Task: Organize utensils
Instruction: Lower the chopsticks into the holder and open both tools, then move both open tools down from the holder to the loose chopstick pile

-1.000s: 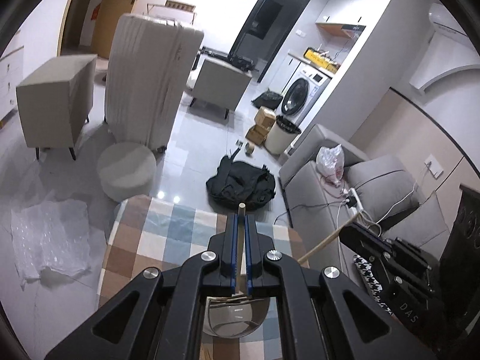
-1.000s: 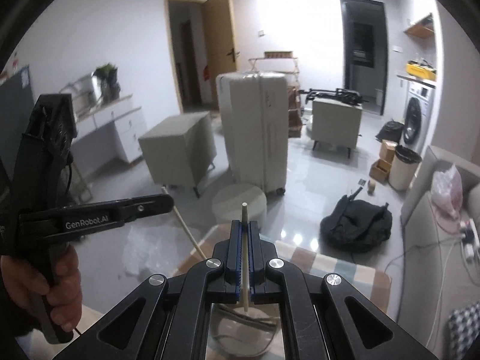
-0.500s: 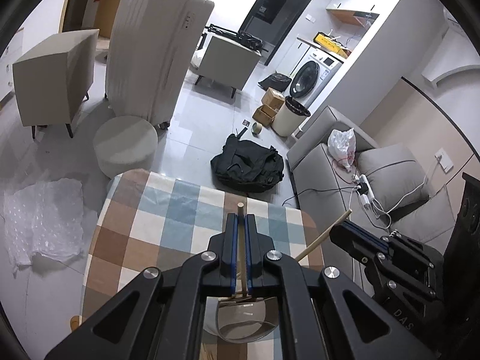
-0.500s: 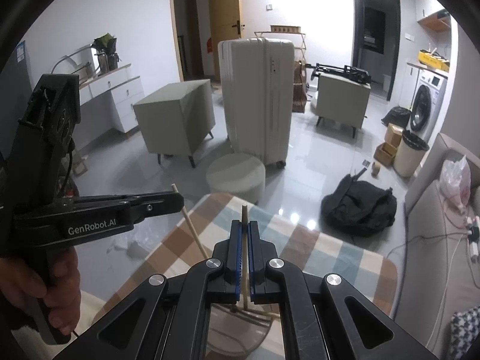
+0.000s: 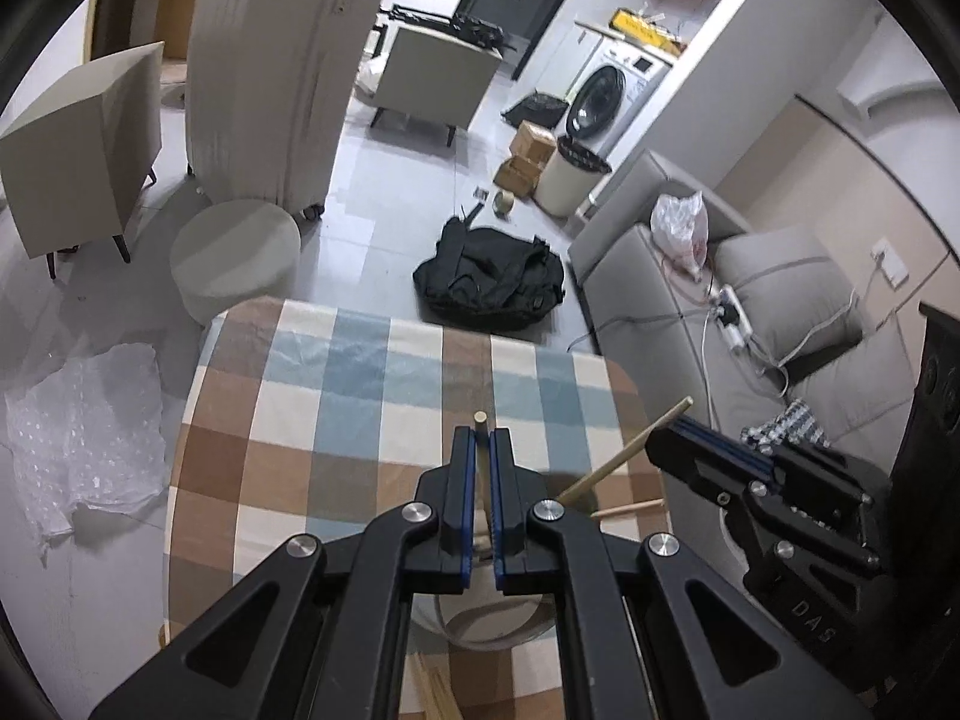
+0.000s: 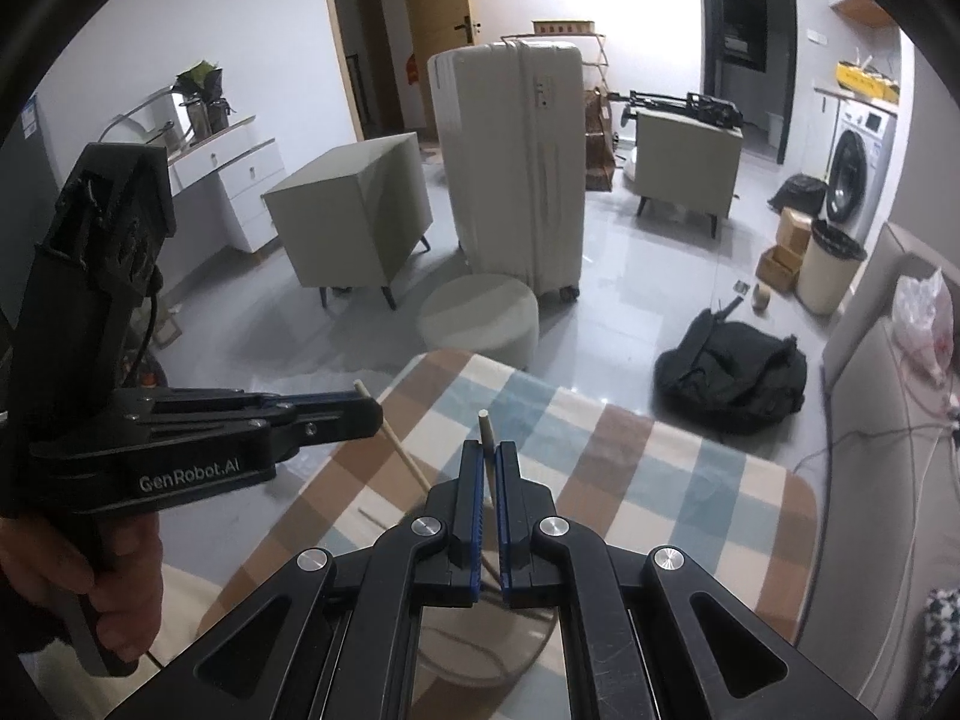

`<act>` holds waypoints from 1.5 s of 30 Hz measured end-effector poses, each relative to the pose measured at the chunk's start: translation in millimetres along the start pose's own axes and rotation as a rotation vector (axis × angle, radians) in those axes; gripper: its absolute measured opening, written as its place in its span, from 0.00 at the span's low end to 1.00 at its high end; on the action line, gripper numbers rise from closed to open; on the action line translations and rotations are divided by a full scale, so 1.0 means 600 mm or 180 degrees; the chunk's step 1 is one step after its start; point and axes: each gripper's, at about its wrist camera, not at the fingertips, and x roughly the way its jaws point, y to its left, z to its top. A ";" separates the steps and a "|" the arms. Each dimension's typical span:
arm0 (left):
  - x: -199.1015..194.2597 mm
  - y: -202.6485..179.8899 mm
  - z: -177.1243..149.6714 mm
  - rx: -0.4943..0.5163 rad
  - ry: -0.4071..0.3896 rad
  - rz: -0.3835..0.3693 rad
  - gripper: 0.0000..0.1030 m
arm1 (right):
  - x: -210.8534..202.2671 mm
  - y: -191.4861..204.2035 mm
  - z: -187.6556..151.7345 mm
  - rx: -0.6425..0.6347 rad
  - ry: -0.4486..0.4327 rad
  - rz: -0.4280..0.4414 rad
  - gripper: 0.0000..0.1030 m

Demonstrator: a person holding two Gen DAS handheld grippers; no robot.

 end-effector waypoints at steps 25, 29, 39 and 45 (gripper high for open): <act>-0.100 -0.008 -0.042 0.0029 -0.0109 0.0427 0.54 | -0.120 -0.027 -0.069 0.0717 -0.0347 -0.0128 0.51; -0.128 -0.020 -0.063 0.0080 -0.0238 0.0489 0.59 | -0.155 -0.008 -0.082 0.0774 -0.0485 -0.0143 0.56; -0.177 -0.056 -0.118 0.0276 -0.0568 0.0719 0.71 | -0.232 0.026 -0.150 0.1011 -0.0831 -0.0146 0.67; -0.185 -0.068 -0.148 0.0365 -0.0727 0.0807 0.77 | -0.256 0.041 -0.189 0.1090 -0.0943 -0.0194 0.76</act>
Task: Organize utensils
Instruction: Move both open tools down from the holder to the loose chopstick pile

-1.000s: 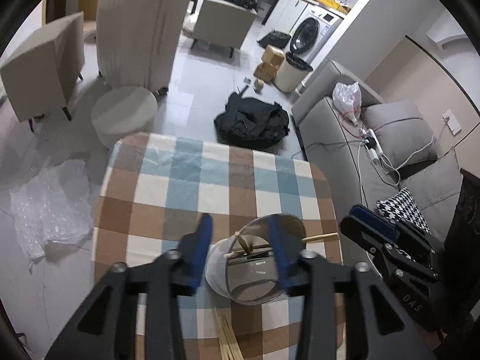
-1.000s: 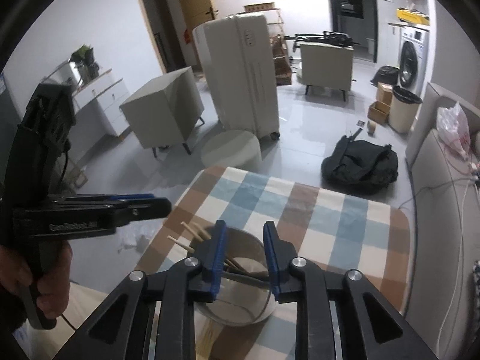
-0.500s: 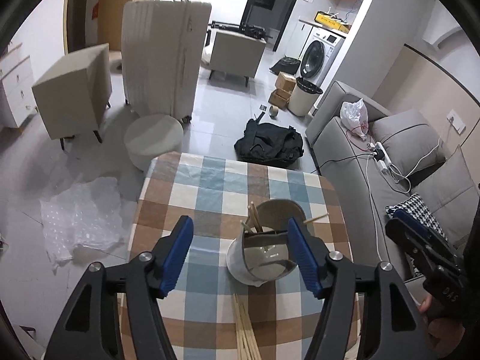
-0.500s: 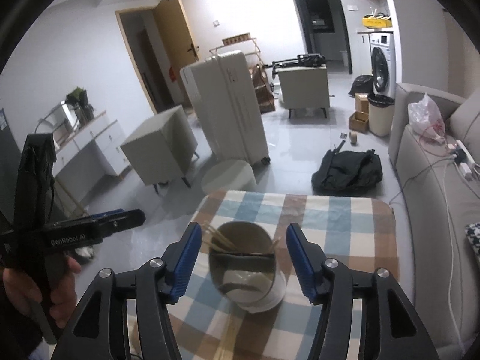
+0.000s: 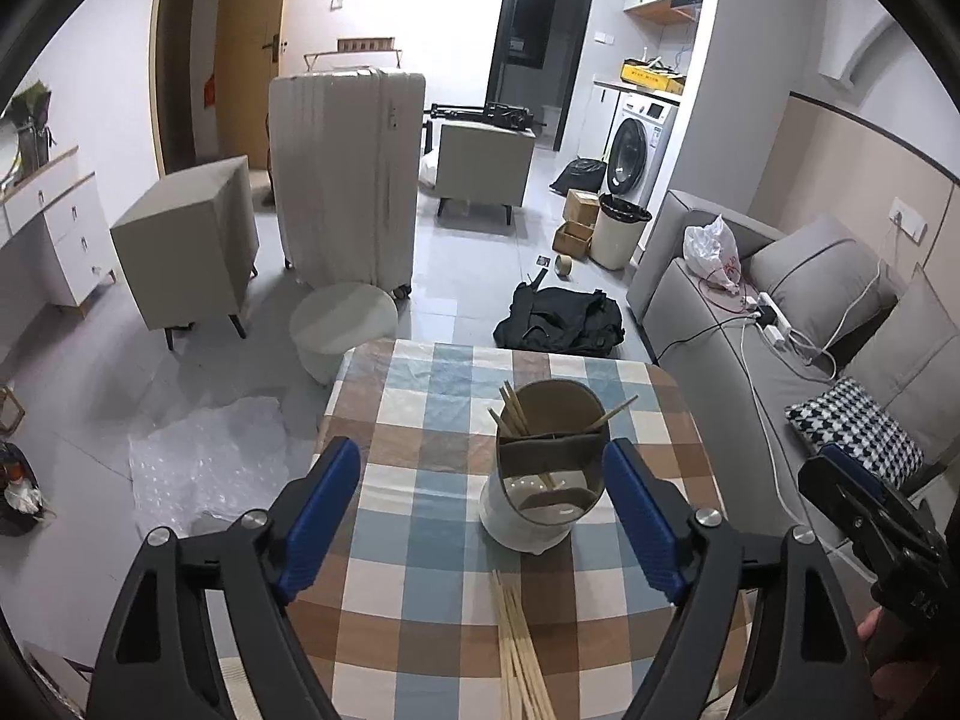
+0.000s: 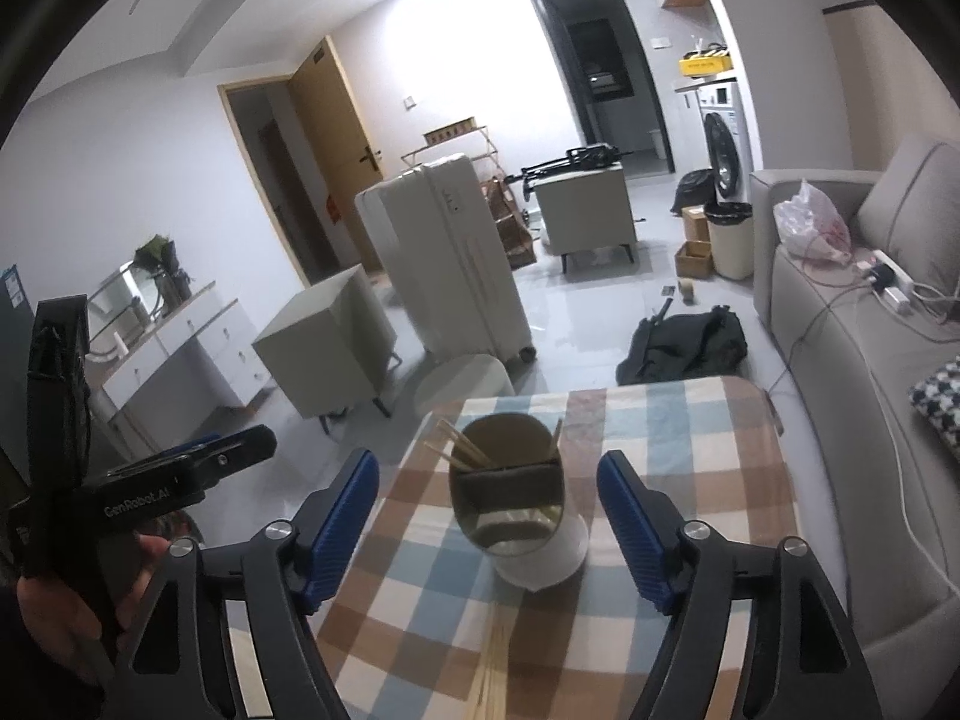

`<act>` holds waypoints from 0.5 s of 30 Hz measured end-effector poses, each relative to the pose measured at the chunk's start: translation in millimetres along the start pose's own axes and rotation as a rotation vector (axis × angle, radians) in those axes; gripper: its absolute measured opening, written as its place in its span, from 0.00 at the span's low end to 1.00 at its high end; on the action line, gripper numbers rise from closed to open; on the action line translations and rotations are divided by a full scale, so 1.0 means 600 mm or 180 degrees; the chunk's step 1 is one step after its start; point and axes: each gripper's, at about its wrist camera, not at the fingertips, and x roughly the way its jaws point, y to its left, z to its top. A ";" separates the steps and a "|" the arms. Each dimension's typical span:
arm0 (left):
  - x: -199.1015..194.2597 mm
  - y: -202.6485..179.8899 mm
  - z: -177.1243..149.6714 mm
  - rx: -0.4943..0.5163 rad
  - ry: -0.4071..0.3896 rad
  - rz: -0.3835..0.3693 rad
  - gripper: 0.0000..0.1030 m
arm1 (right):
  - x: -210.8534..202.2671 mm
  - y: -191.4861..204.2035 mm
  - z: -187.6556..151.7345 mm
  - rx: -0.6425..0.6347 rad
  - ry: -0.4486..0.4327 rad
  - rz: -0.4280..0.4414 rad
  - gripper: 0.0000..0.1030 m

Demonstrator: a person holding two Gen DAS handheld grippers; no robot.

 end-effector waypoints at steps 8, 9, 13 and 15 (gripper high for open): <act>-0.008 -0.002 -0.039 0.0028 -0.0020 0.0052 0.79 | -0.025 0.004 -0.048 0.0067 -0.0058 0.0024 0.84; -0.010 -0.001 -0.044 0.0015 -0.0014 0.0049 0.79 | -0.026 0.005 -0.054 0.0058 -0.0065 0.0026 0.85; -0.005 0.007 -0.071 -0.0049 0.0058 0.0018 0.79 | -0.030 0.009 -0.078 0.0021 -0.0085 0.0006 0.90; 0.002 0.009 -0.084 -0.0077 0.0113 0.0011 0.79 | -0.027 0.010 -0.090 0.0023 -0.0067 0.0006 0.90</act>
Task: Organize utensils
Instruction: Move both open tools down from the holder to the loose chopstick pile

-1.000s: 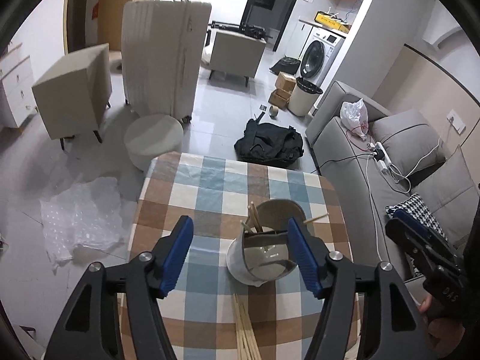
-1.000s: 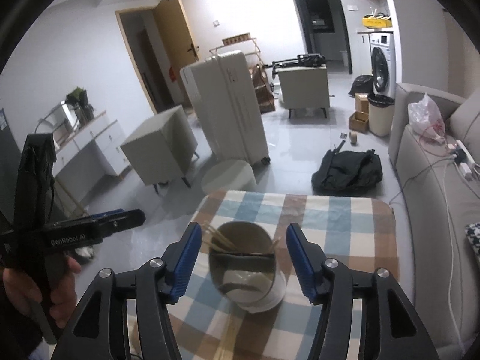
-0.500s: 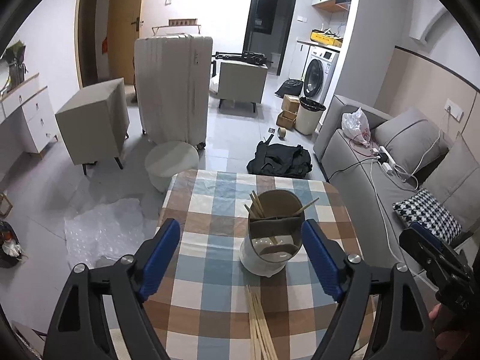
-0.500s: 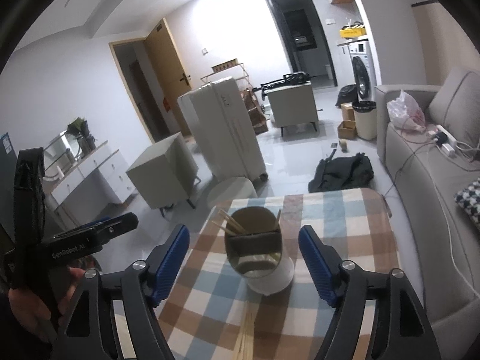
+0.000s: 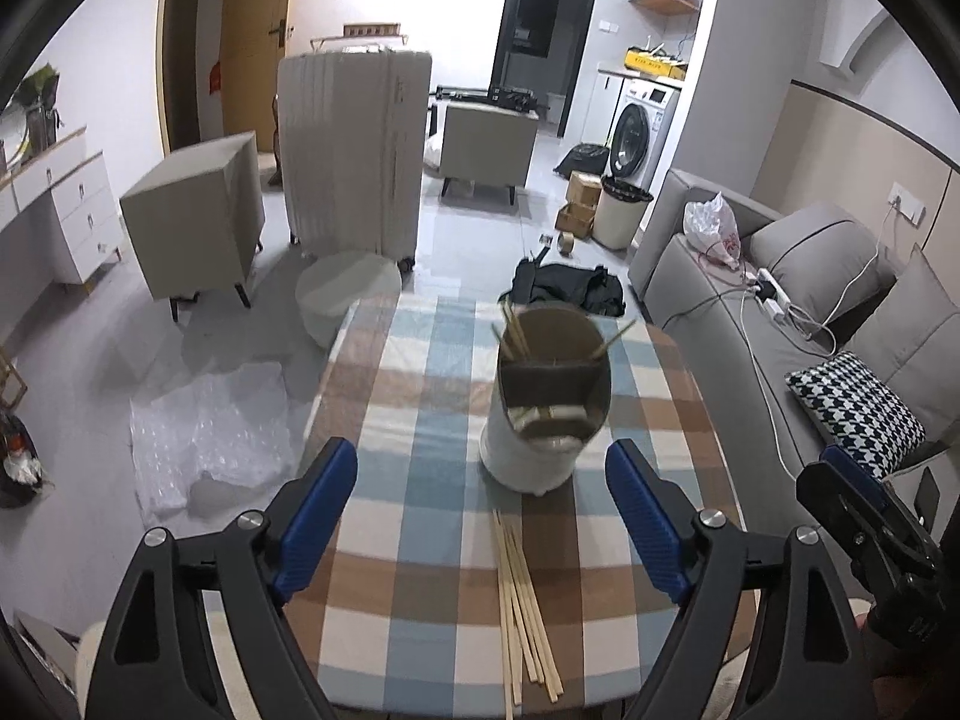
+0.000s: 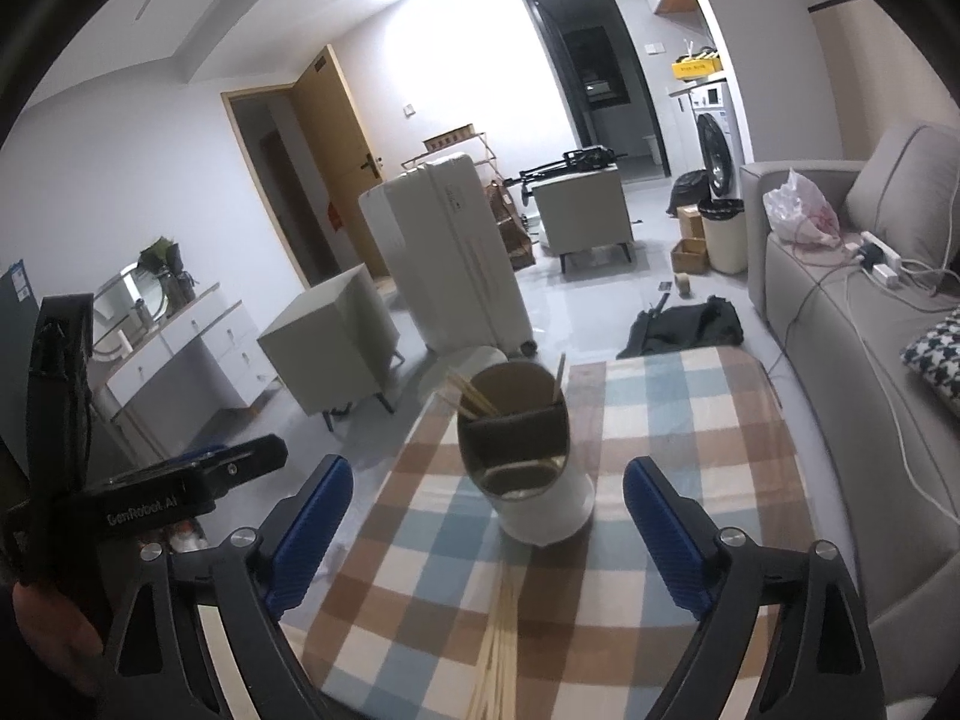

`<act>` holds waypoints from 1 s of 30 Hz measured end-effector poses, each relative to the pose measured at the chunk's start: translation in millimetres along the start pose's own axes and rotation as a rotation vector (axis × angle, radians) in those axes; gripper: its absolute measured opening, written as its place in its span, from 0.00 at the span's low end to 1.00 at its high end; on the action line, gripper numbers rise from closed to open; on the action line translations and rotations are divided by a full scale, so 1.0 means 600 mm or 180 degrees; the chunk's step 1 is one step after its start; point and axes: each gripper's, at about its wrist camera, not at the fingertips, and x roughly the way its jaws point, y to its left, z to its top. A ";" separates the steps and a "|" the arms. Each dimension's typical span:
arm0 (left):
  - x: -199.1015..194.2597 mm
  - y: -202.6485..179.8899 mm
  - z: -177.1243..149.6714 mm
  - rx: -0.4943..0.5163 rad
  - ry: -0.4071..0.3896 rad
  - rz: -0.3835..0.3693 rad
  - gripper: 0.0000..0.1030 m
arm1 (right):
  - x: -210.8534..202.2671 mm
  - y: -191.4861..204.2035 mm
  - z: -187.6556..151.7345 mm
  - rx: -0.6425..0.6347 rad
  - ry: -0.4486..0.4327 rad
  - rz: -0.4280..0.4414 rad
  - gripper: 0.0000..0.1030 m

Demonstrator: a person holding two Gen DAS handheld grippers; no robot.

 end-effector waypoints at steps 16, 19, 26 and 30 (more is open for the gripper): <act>0.131 0.033 -0.100 -0.0034 0.0724 -0.0001 0.79 | 0.101 -0.021 -0.120 -0.0122 0.0776 -0.0140 0.83; 0.152 0.045 -0.108 -0.0043 0.0815 0.0084 0.79 | 0.136 -0.032 -0.137 -0.0074 0.1015 -0.0161 0.77; 0.189 0.072 -0.116 -0.0153 0.1042 0.0192 0.79 | 0.216 -0.043 -0.172 -0.0071 0.1524 -0.0190 0.62; 0.204 0.088 -0.115 -0.0262 0.1152 0.0209 0.79 | 0.261 -0.040 -0.184 -0.0117 0.1742 -0.0164 0.46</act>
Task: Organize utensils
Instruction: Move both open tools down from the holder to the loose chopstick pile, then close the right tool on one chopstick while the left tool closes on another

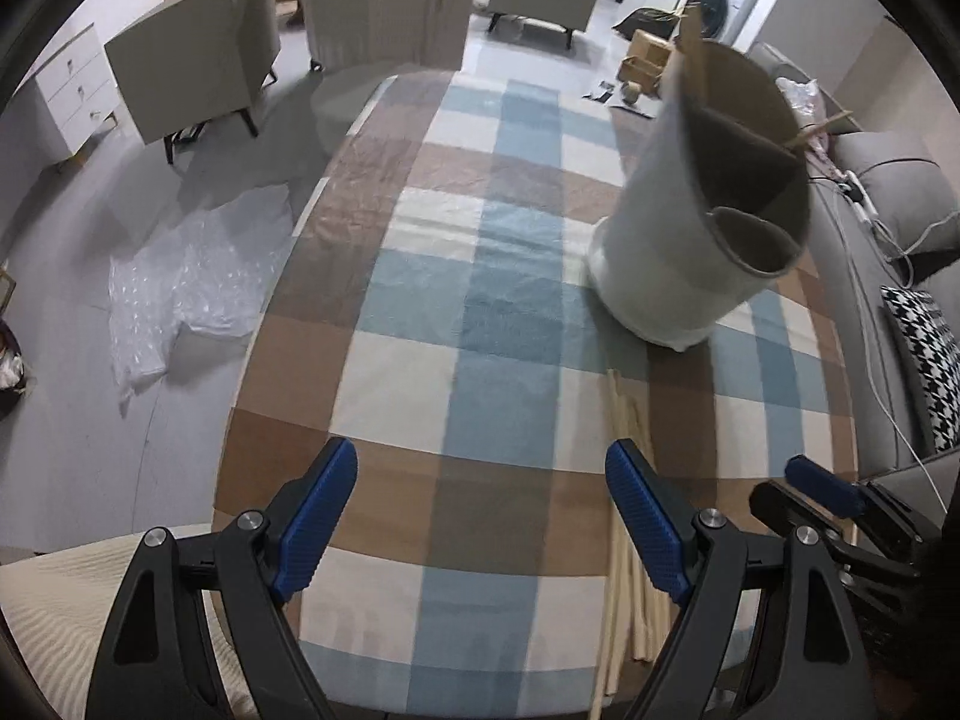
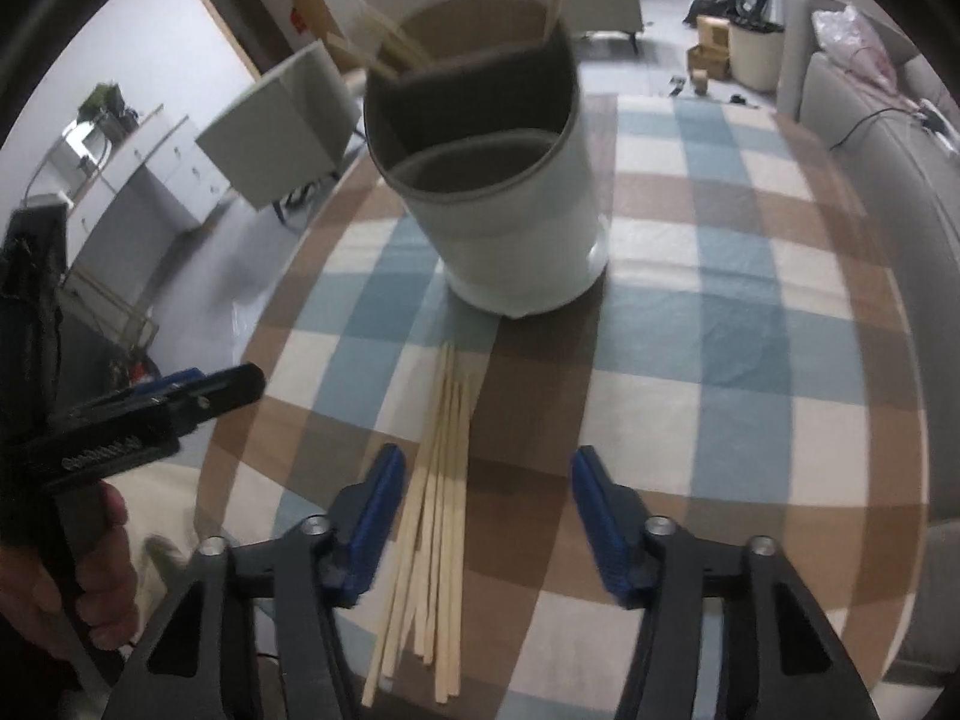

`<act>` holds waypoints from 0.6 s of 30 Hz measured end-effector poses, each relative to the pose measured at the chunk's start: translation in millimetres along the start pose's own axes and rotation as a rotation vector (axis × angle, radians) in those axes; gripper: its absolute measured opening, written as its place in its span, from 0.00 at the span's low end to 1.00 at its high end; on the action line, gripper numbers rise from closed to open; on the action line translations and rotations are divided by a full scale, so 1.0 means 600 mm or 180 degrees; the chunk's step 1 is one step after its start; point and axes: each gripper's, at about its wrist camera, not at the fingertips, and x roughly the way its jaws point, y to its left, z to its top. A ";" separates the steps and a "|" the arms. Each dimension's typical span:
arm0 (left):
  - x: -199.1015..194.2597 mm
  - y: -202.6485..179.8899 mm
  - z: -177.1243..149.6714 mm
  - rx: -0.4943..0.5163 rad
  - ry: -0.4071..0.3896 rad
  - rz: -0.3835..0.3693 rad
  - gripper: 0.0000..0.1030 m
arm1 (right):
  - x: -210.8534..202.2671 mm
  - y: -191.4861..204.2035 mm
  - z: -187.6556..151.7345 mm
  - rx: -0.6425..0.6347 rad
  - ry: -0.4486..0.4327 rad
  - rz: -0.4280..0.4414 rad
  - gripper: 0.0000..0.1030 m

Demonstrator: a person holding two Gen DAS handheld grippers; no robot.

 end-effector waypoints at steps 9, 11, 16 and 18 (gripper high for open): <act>0.027 0.032 0.019 -0.0246 0.0183 -0.0066 0.79 | 0.094 0.025 0.025 -0.0247 0.0440 -0.0129 0.24; 0.031 0.037 0.022 -0.0291 0.0210 -0.0076 0.79 | 0.104 0.028 0.031 -0.0270 0.0475 -0.0149 0.23; 0.038 0.047 0.027 -0.0384 0.0276 -0.0112 0.79 | 0.125 0.033 0.045 -0.0324 0.0607 -0.0314 0.16; 0.039 0.051 0.028 -0.0417 0.0292 -0.0127 0.79 | 0.132 0.030 0.046 -0.0304 0.0695 -0.0305 0.14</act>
